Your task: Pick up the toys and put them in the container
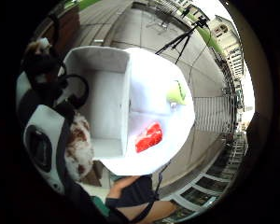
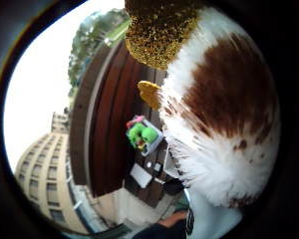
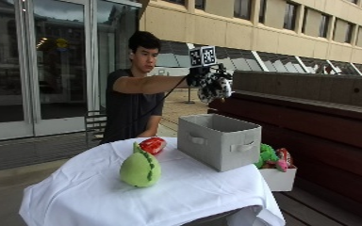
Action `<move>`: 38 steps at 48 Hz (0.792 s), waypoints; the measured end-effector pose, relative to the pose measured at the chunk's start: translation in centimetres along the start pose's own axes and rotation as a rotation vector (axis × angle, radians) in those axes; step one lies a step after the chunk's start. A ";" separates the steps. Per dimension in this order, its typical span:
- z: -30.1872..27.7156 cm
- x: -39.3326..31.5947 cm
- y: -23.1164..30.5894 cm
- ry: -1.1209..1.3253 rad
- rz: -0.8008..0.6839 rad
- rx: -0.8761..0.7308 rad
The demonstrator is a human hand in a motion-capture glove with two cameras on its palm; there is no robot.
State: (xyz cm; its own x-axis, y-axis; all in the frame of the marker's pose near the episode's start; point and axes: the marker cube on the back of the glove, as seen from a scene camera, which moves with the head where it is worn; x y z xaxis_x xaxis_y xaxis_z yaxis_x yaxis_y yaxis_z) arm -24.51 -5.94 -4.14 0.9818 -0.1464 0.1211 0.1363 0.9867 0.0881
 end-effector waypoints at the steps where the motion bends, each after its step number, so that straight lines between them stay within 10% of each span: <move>1: 0.1 0.0 0.1 -0.008 -0.002 -0.010; 38: -3.6 14.0 5.8 0.131 -0.025 0.015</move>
State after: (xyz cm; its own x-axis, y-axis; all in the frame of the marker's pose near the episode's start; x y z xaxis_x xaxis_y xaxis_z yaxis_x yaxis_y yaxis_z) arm -9.47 -2.04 -5.44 0.9872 -0.1593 -0.0109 0.1596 0.9817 0.1042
